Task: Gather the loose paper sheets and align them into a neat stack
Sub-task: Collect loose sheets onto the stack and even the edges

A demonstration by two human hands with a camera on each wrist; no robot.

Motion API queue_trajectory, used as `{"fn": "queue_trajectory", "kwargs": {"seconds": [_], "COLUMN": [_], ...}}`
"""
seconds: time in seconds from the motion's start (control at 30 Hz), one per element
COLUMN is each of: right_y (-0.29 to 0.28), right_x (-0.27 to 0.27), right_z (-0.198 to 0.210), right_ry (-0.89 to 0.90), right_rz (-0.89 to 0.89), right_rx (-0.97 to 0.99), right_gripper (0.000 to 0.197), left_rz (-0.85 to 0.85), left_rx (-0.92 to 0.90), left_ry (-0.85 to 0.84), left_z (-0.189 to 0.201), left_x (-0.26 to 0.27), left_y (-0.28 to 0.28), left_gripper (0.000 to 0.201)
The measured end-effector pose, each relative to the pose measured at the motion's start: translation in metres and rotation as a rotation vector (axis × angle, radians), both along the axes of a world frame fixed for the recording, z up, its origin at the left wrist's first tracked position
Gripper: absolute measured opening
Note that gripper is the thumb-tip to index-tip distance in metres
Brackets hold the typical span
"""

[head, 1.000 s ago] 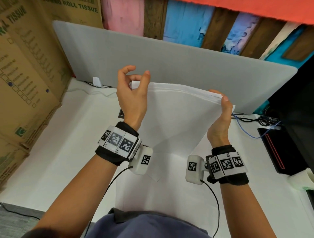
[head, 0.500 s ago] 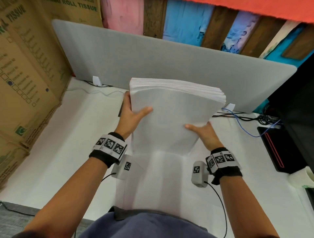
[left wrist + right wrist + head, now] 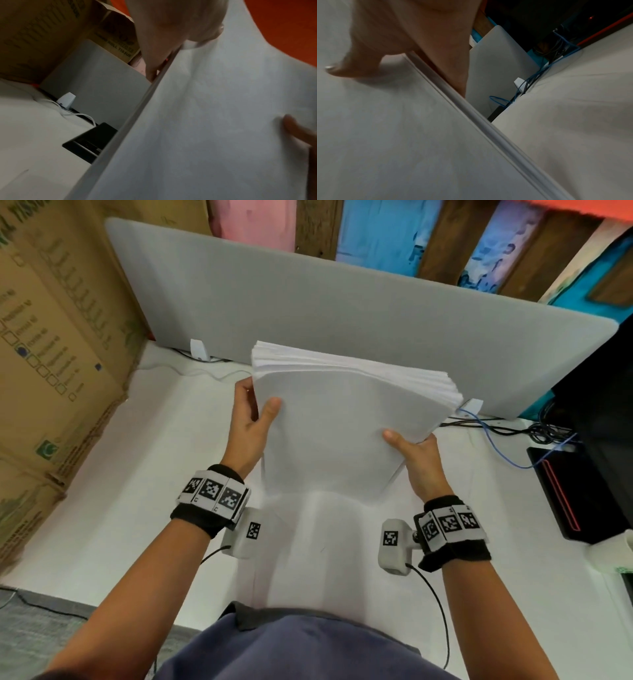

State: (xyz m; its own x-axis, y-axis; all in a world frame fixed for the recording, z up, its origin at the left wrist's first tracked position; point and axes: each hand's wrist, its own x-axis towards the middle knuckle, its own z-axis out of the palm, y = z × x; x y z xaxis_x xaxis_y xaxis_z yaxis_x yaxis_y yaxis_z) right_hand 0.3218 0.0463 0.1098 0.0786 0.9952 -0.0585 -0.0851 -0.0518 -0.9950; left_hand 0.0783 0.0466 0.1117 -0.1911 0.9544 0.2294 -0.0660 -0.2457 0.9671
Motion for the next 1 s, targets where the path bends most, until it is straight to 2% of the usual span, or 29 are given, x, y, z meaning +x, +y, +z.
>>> {"fn": "queue_trajectory", "kwargs": {"seconds": [0.07, 0.13, 0.17, 0.23, 0.33, 0.43, 0.6, 0.73, 0.87, 0.93, 1.0], "right_y": [0.001, 0.003, 0.003, 0.003, 0.004, 0.005, 0.002, 0.004, 0.002, -0.004, -0.009], "right_x": [-0.002, -0.003, -0.003, -0.003, -0.006, -0.006, -0.019, -0.025, -0.016, -0.014, -0.015], "right_z": [0.004, 0.007, 0.009, 0.013, 0.019, 0.014, 0.008, 0.022, 0.020, 0.001, -0.022], "right_ry": [0.015, 0.027, 0.022, 0.012, 0.030, -0.013, -0.029, 0.025, -0.037, -0.077, -0.094], "right_rz": [0.025, 0.029, 0.038, 0.057, 0.058, 0.035, -0.073, -0.153, -0.059, -0.001, 0.022], "right_rx": [0.013, 0.031, 0.048, 0.075, 0.091, 0.085, 0.010, 0.098, 0.113, 0.013, -0.099], "right_gripper": [0.042, 0.060, 0.063, 0.062, 0.065, 0.056, 0.034, 0.025, 0.029, 0.031, 0.026], "left_rz": [-0.010, -0.019, -0.027, -0.012, 0.061, 0.062, 0.026, 0.125, 0.096, 0.034, 0.015], "left_rx": [-0.002, -0.010, -0.020, -0.018, -0.029, -0.034, -0.141, -0.012, 0.026, -0.048, -0.128], "left_ry": [-0.005, 0.013, 0.009, -0.002, -0.030, -0.006, 0.074, 0.155, 0.248, 0.291, 0.316], "left_z": [0.001, 0.003, 0.004, 0.003, 0.002, -0.008, -0.030, -0.011, -0.018, -0.038, -0.055], "left_x": [0.001, 0.004, 0.006, 0.007, 0.009, 0.011, 0.018, 0.014, -0.002, -0.004, -0.001], "left_y": [0.000, 0.001, 0.001, 0.002, 0.005, 0.008, 0.002, 0.003, 0.003, 0.001, -0.001], "left_gripper": [0.041, 0.062, 0.068, 0.067, 0.079, 0.055, 0.062, 0.041, 0.044, 0.045, 0.049]}}
